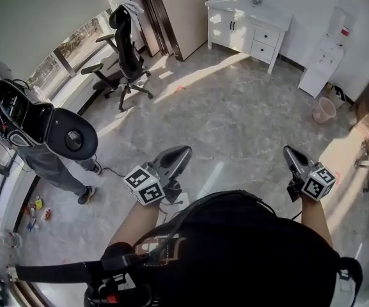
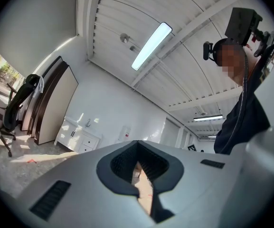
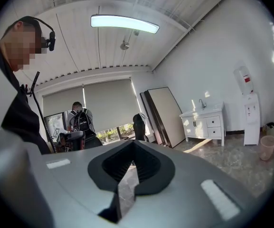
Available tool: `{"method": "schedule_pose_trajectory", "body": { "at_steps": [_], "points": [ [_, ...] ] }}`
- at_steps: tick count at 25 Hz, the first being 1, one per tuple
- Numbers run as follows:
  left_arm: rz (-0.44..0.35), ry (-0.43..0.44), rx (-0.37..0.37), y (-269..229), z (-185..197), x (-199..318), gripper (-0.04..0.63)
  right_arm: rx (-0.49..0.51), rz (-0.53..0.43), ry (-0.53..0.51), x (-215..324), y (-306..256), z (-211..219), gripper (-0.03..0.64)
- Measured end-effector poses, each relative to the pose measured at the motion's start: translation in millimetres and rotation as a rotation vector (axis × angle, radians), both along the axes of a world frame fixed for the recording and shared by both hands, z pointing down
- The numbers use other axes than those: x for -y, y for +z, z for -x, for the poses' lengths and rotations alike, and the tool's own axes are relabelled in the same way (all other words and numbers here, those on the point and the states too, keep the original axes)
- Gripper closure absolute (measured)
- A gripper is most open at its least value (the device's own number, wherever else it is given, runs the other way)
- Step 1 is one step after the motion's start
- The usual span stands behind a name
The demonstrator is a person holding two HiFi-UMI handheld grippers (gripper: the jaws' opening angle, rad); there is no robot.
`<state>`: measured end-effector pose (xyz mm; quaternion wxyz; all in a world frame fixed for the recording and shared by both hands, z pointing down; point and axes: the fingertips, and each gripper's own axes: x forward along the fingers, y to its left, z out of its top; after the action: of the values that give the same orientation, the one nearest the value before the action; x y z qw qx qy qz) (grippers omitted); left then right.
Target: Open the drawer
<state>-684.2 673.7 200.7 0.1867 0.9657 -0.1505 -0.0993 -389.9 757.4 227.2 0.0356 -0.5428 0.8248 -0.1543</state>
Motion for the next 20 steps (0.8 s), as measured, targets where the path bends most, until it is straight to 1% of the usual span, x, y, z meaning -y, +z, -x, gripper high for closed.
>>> {"method": "schedule_pose_trajectory", "body": {
  "at_steps": [5,10,13,17,20],
  "points": [
    [-0.011,-0.037,-0.015,3,18,25,0.595,-0.015,0.021,-0.032,29,7,12,0.615],
    [0.015,-0.100,-0.002,6,29,48,0.595,0.003,0.019,-0.066,65,9,10,0.615],
    [0.017,-0.136,0.009,7,20,58,0.595,0.015,0.020,-0.111,89,12,2,0.615],
    [-0.001,-0.204,0.013,6,-1,84,0.595,0.030,0.030,-0.176,136,22,-24,0.615],
    [0.005,-0.255,0.008,0,-21,105,0.595,0.014,0.026,-0.230,174,14,-44,0.615]
  ]
}}
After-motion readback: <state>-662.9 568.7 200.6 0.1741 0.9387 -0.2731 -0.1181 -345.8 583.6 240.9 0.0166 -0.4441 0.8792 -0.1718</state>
